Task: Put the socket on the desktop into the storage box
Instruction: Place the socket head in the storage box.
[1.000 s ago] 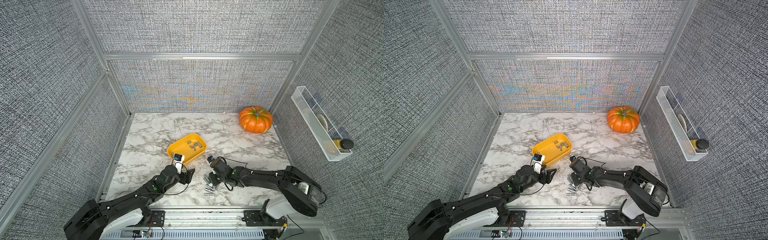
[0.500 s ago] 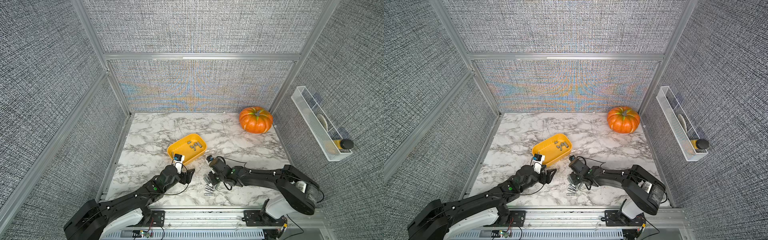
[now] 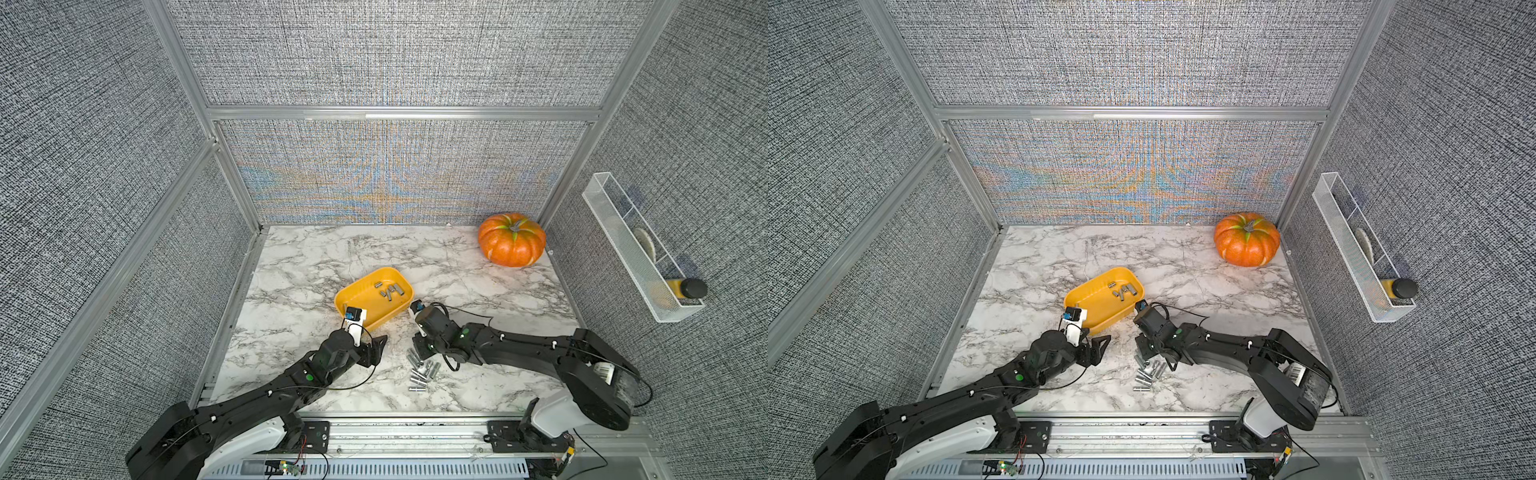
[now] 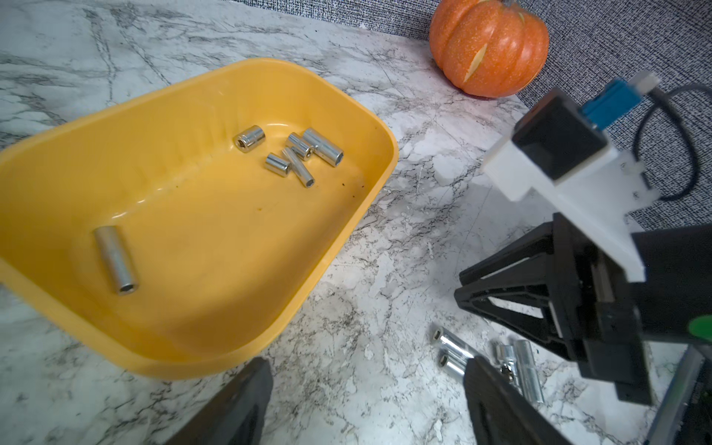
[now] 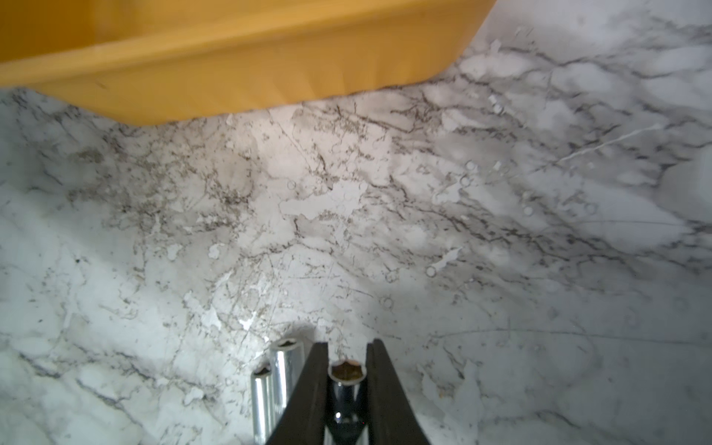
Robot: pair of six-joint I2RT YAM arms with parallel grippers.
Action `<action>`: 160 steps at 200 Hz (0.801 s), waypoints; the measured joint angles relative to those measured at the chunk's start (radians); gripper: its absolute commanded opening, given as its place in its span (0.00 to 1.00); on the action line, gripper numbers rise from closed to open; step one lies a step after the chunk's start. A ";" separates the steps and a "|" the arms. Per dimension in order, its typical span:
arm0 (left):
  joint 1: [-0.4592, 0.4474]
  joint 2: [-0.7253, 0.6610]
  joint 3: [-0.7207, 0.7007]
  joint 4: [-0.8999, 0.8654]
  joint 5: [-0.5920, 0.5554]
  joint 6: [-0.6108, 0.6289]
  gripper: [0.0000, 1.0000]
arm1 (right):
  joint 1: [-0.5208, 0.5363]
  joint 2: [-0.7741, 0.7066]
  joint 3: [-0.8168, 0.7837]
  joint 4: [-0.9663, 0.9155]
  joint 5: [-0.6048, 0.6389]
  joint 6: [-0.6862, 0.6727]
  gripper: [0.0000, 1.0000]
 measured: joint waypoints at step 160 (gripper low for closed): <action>0.000 -0.220 -0.052 -0.052 -0.103 -0.033 0.84 | -0.105 0.500 0.652 0.103 -0.133 -0.006 0.39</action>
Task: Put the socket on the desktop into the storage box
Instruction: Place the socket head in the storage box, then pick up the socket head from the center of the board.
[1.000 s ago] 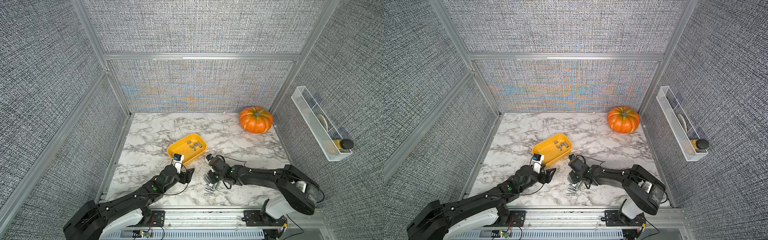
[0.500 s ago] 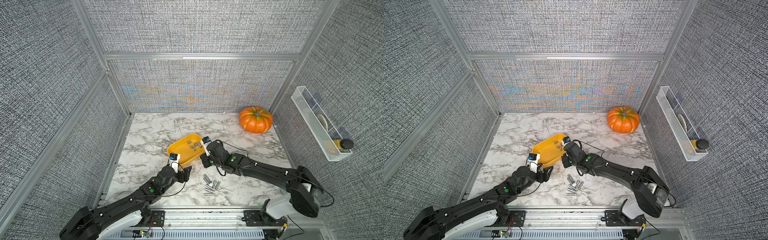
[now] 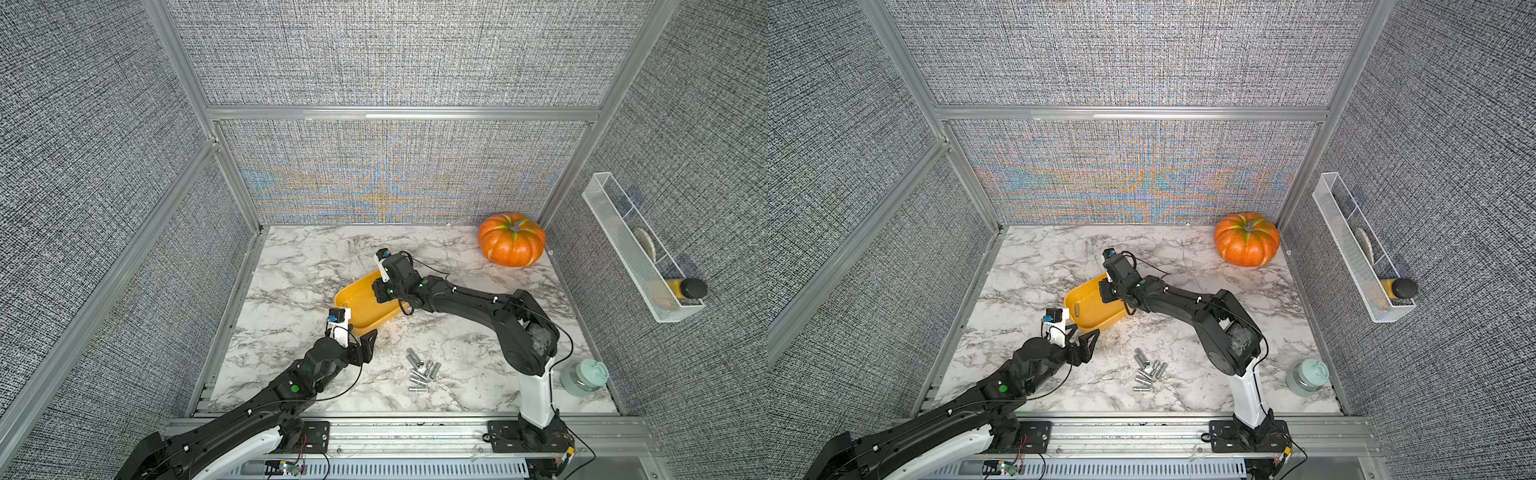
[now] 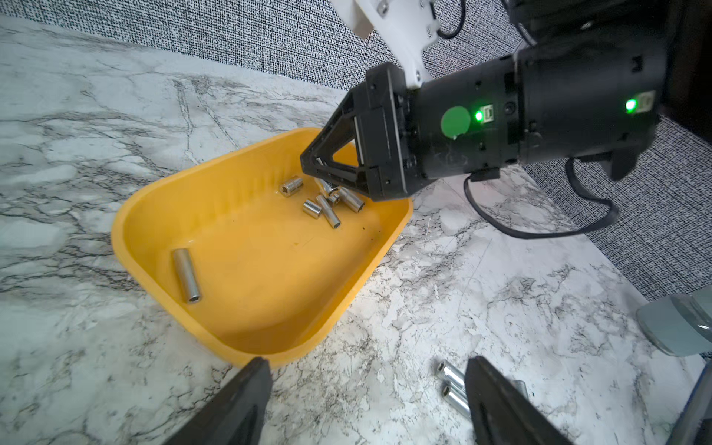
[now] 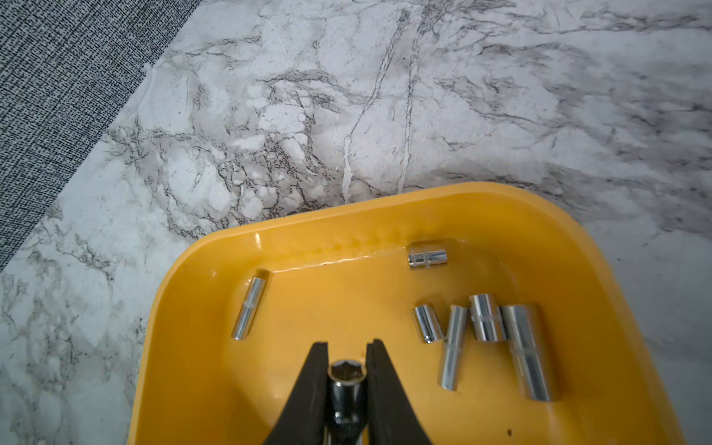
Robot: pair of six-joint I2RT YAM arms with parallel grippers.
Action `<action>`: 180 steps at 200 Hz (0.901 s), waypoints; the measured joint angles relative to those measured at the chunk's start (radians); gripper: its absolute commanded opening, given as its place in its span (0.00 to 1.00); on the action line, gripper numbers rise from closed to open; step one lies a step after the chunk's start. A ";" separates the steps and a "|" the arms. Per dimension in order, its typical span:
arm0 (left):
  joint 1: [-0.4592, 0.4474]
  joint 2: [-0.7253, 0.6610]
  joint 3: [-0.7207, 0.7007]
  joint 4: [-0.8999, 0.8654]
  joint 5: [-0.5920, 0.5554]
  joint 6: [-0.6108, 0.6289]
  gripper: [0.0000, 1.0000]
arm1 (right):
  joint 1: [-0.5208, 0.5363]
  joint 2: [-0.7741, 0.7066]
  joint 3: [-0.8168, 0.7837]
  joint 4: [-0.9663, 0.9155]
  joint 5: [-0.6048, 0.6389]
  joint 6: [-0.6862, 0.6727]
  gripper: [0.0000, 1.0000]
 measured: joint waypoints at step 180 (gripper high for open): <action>0.000 0.129 0.009 0.047 0.075 0.016 0.83 | 0.074 -0.748 -0.793 -0.085 0.072 -0.051 0.47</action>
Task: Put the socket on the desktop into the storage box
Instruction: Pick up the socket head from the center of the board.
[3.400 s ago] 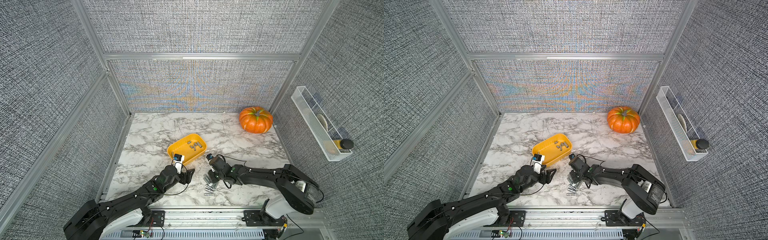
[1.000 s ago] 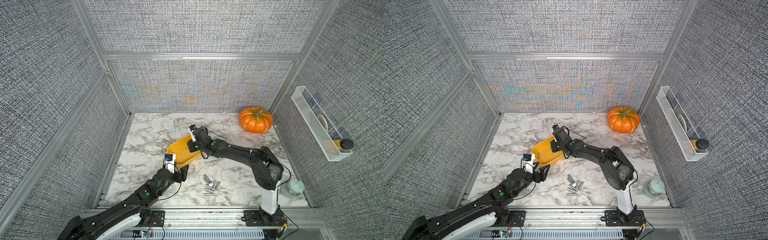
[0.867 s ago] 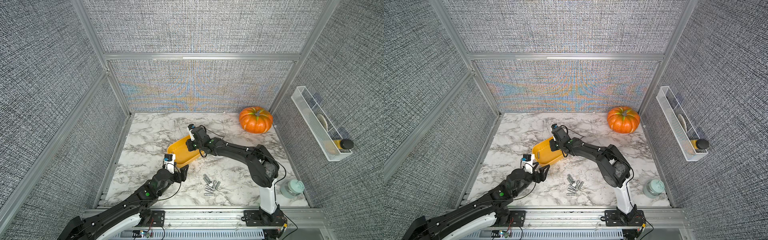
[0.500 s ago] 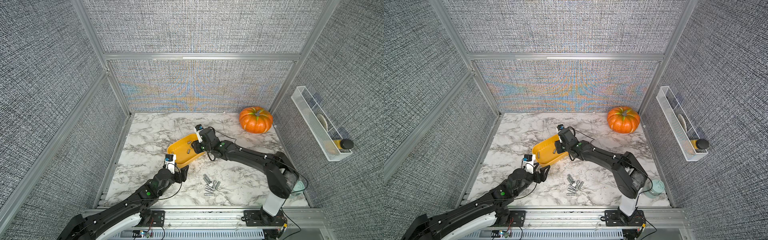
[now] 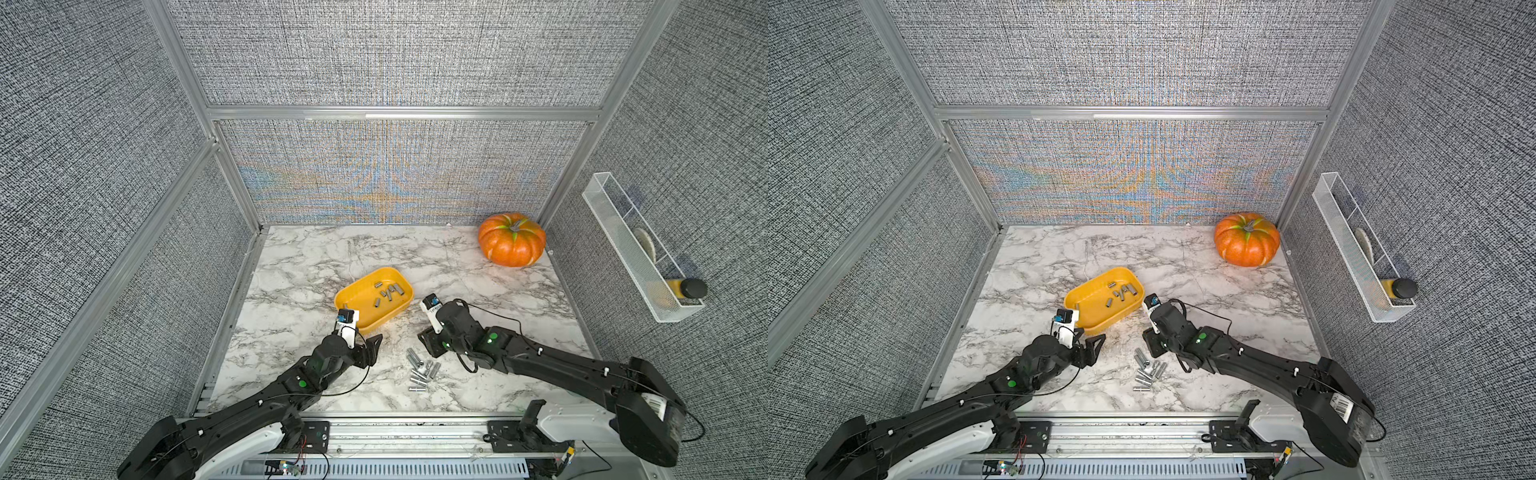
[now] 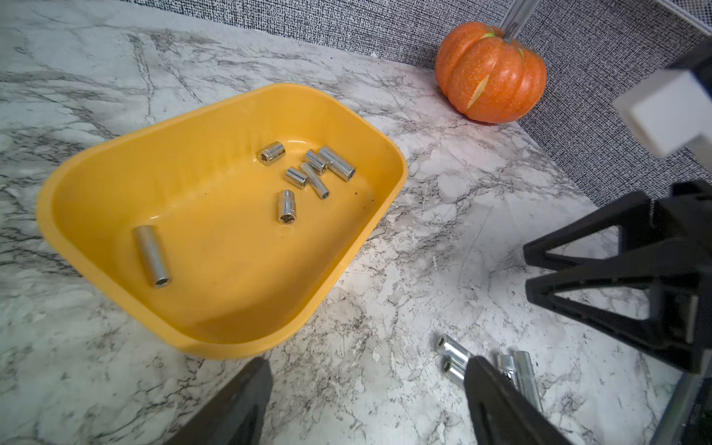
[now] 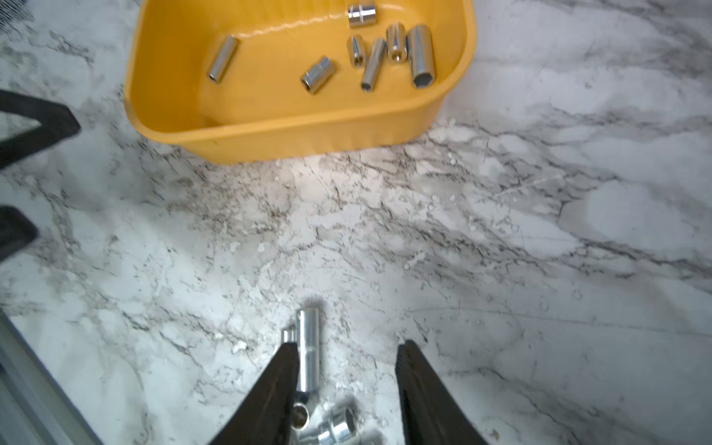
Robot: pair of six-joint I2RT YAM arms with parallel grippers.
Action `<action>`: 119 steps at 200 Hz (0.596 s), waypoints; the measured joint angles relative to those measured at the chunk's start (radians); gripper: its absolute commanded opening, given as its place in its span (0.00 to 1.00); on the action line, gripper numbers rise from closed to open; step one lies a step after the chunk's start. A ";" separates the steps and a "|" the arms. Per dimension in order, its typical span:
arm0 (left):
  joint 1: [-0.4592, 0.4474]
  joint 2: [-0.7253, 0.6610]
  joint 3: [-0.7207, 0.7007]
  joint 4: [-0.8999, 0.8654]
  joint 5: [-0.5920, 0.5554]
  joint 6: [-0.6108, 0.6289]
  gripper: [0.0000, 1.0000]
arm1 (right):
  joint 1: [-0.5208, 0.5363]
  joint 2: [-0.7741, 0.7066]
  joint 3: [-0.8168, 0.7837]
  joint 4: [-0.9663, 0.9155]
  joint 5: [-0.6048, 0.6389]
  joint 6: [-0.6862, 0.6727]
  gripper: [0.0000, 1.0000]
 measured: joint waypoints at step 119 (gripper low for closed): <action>0.000 0.049 0.012 0.016 0.031 0.012 0.83 | 0.067 0.212 0.018 0.130 -0.078 0.003 0.35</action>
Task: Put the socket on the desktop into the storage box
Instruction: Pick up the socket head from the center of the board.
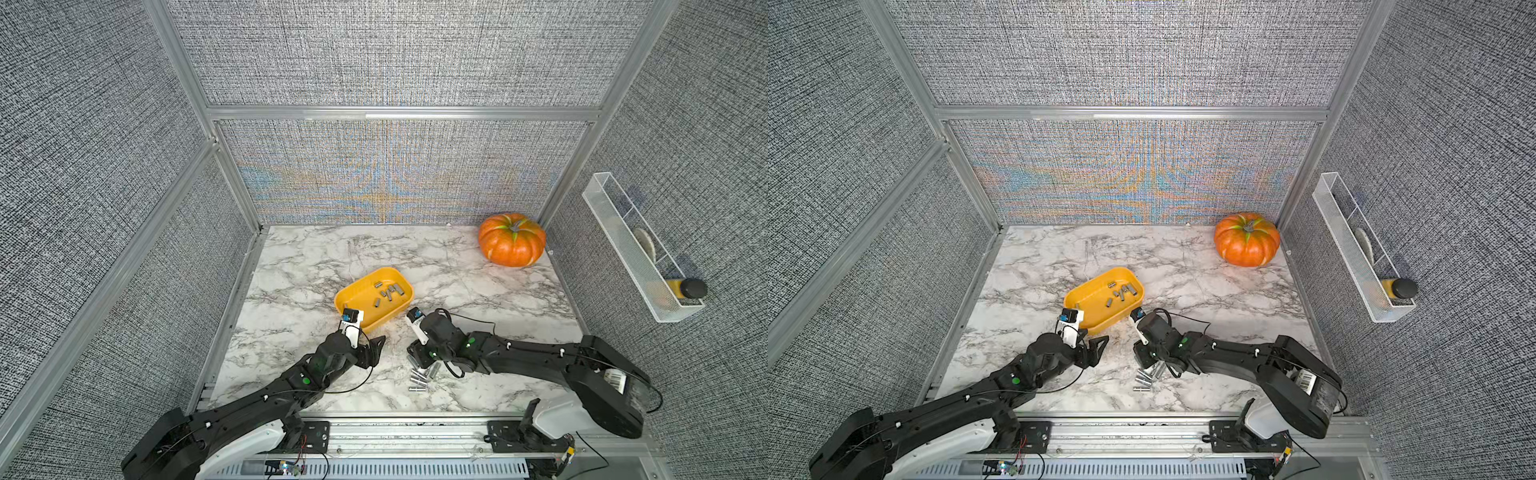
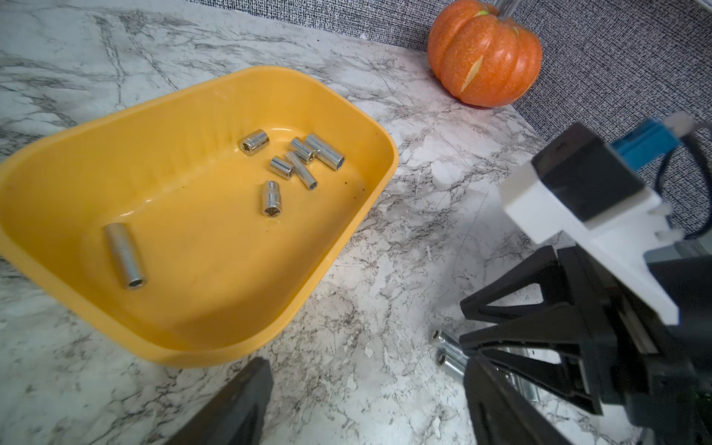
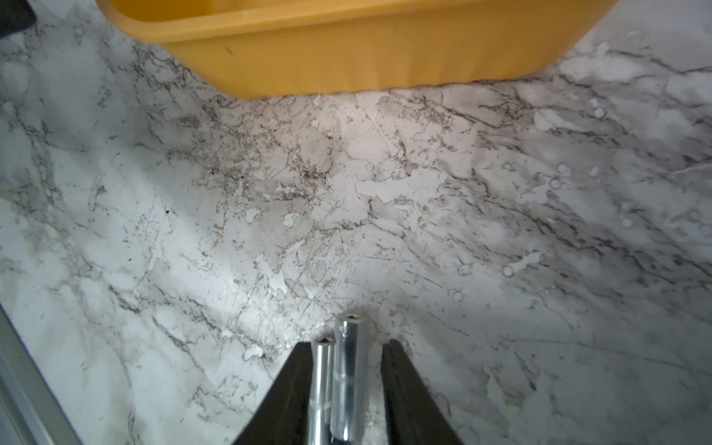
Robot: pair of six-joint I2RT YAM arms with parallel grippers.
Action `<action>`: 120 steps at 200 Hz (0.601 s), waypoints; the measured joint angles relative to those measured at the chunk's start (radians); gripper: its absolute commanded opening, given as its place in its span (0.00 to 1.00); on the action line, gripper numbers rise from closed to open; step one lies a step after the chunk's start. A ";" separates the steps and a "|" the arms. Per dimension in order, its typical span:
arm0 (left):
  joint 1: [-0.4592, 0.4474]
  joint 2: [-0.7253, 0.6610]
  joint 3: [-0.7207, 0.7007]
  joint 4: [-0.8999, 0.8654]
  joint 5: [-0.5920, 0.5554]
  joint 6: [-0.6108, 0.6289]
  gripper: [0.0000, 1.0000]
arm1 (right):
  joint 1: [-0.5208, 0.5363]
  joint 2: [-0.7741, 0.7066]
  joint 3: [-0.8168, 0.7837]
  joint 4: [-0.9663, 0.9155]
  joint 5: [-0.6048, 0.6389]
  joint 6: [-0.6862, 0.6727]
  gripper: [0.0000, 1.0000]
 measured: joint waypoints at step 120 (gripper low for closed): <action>0.000 -0.006 0.004 -0.002 -0.015 0.002 0.83 | 0.013 0.087 0.037 -0.022 0.059 0.000 0.28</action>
